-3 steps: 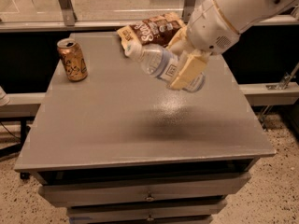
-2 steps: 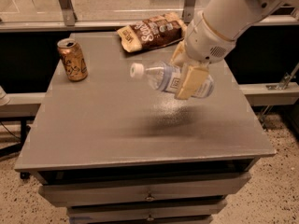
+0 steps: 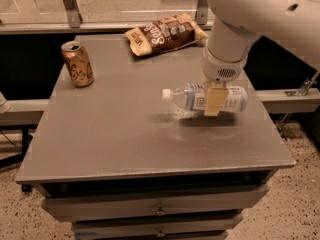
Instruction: Knock blue plastic bottle over
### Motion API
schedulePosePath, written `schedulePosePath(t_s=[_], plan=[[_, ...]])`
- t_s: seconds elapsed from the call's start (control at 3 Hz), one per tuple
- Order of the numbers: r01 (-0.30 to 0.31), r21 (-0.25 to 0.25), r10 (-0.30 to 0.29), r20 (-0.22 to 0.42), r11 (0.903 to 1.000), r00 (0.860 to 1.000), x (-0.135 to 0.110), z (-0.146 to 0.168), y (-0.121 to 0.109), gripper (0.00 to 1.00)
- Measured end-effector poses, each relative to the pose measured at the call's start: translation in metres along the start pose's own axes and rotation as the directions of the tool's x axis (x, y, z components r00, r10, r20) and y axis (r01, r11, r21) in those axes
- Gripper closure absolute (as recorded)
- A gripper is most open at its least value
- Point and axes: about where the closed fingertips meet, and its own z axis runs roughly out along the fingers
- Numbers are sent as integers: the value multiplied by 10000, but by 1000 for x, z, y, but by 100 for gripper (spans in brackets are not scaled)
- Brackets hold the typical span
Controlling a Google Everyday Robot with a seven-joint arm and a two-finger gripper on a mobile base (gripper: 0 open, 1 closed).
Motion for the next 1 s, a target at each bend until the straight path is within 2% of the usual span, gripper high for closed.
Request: schedulePosePath(t_s=[0.33, 0.67, 1.0], plan=[[-934, 720, 1036, -1538, 9930, 9827, 45, 7, -22, 60], [-1590, 1317, 1849, -2163, 9785, 9587, 72, 1, -36, 36], [-2023, 1484, 2304, -2063, 9680, 9510, 78, -5, -40, 12]])
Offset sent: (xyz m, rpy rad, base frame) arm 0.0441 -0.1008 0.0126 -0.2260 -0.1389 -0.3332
